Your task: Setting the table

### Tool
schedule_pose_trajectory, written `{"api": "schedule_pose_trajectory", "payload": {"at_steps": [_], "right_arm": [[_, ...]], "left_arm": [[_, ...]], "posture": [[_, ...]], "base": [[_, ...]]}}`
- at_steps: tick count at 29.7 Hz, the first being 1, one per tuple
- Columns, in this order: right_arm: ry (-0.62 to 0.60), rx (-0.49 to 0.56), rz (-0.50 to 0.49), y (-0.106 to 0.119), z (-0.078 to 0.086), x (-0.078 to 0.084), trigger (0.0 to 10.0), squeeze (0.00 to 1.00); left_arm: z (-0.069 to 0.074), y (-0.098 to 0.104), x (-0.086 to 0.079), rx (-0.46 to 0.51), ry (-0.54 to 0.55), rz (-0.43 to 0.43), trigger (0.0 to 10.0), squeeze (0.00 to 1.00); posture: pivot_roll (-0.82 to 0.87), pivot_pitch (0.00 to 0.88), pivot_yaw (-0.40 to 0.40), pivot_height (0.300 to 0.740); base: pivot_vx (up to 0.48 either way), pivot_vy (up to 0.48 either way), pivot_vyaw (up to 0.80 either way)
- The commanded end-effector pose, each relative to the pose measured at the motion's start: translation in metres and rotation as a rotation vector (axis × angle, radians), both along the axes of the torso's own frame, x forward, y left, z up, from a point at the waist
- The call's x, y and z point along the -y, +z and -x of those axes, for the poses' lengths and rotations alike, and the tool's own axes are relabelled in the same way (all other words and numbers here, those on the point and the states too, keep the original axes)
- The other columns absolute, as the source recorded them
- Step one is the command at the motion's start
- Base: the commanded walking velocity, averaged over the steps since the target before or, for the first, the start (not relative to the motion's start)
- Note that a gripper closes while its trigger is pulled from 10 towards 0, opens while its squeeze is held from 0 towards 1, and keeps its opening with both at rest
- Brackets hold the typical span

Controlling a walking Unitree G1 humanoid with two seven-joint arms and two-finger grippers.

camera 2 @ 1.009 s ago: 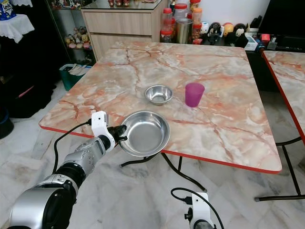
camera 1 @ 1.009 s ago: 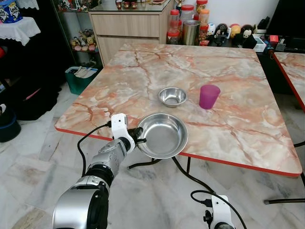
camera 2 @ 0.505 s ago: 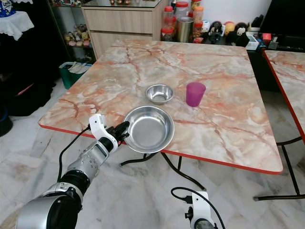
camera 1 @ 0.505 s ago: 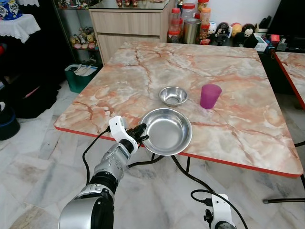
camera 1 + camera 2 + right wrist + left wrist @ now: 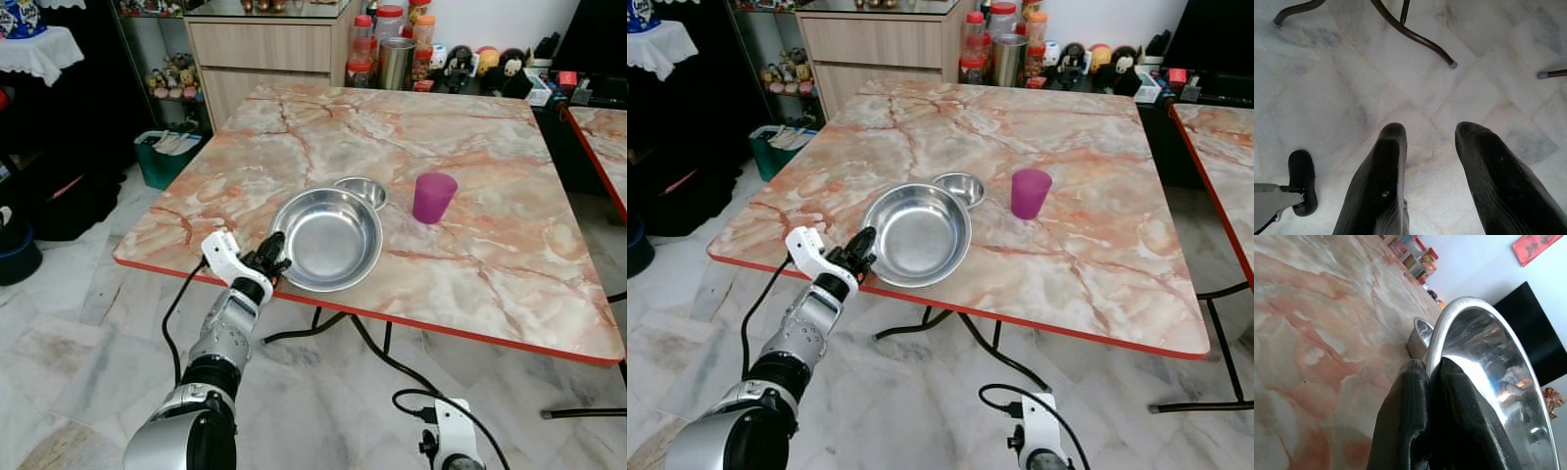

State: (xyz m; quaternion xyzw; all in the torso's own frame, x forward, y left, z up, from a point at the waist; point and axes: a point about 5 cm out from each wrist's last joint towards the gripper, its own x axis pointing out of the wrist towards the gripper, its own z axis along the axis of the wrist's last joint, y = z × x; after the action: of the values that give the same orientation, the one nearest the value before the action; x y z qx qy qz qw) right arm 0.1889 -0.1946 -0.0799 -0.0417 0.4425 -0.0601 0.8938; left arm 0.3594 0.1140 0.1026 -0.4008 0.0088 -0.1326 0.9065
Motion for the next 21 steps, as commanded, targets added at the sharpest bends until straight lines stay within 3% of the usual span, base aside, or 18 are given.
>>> {"api": "schedule_pose_trajectory", "payload": {"at_steps": [1, 10, 13, 21], "right_arm": [[-0.015, 0.004, 0.003, 0.0006, -0.0003, 0.0024, 10.0, 0.00], [-0.029, 0.000, -0.011, -0.0005, 0.0015, 0.0019, 10.0, 0.00], [-0.029, -0.002, -0.011, -0.0007, 0.0017, 0.0016, 10.0, 0.00], [-0.016, 0.009, -0.006, 0.0003, 0.0001, 0.0012, 10.0, 0.00]], "left_arm": [[-0.0014, 0.0080, -0.0054, 0.047, 0.029, -0.004, 10.0, 0.00], [-0.0025, 0.0101, -0.0094, 0.054, 0.056, -0.002, 10.0, 0.00], [-0.0025, 0.0110, -0.0095, 0.061, 0.054, -0.011, 10.0, 0.00], [-0.0020, 0.0121, -0.0068, 0.068, 0.050, -0.012, 10.0, 0.00]], "posture": [[0.03, 0.000, 0.016, 0.740], [0.04, 0.000, 0.015, 0.740], [0.04, 0.000, 0.015, 0.740], [0.03, 0.000, 0.016, 0.740]], "base": [[0.000, -0.454, 0.00], [0.000, -0.472, 0.00], [0.000, -0.466, -0.78], [0.000, -0.462, 0.00]]}}
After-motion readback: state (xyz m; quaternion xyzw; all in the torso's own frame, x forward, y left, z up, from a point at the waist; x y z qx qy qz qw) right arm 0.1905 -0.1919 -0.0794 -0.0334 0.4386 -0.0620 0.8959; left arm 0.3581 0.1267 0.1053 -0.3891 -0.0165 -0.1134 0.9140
